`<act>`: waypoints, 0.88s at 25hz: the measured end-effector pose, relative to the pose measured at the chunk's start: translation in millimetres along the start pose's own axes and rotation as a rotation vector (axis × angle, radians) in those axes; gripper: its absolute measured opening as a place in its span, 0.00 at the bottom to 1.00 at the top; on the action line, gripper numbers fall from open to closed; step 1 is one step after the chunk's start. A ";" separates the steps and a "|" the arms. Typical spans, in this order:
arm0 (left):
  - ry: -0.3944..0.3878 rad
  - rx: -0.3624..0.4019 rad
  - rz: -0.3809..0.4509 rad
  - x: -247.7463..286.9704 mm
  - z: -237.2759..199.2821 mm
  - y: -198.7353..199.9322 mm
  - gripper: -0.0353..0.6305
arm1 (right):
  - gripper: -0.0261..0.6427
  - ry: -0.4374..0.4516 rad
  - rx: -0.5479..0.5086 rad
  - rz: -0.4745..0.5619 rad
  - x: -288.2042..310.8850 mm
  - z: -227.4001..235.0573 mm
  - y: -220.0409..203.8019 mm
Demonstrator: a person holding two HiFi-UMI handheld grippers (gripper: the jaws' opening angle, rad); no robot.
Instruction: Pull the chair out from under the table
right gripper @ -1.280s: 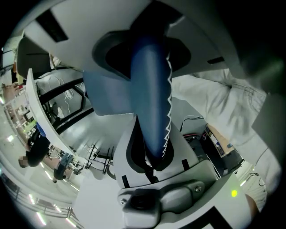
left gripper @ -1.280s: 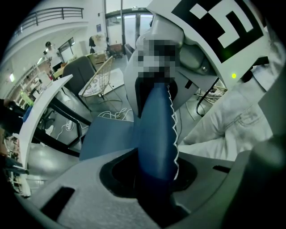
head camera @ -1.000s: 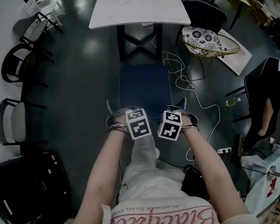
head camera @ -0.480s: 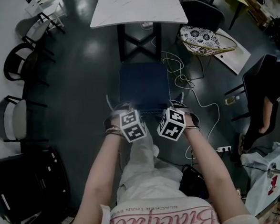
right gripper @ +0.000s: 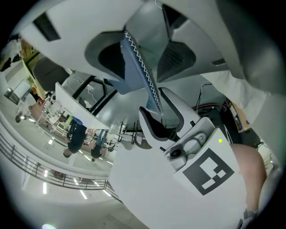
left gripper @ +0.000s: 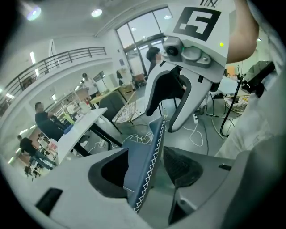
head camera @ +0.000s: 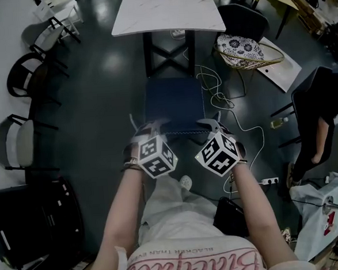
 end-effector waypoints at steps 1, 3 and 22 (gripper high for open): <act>0.007 -0.014 0.024 -6.7 -2.0 4.7 0.38 | 0.36 -0.017 0.010 0.015 -5.4 1.5 5.0; 0.024 -0.059 0.084 -22.2 -6.9 14.7 0.38 | 0.32 -0.057 0.026 0.046 -17.5 3.1 14.8; 0.254 -0.279 0.622 -151.7 -57.0 109.0 0.06 | 0.04 -0.268 0.402 0.560 -140.2 42.0 113.9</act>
Point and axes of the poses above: the fingertips, and each gripper's own axes: x forward along the fingers, z to its right, y out of its top, the point moved 3 cm from there along -x, backward along the fingers, and after that the axes turned 3 degrees about -y, right-handed, at the moved point
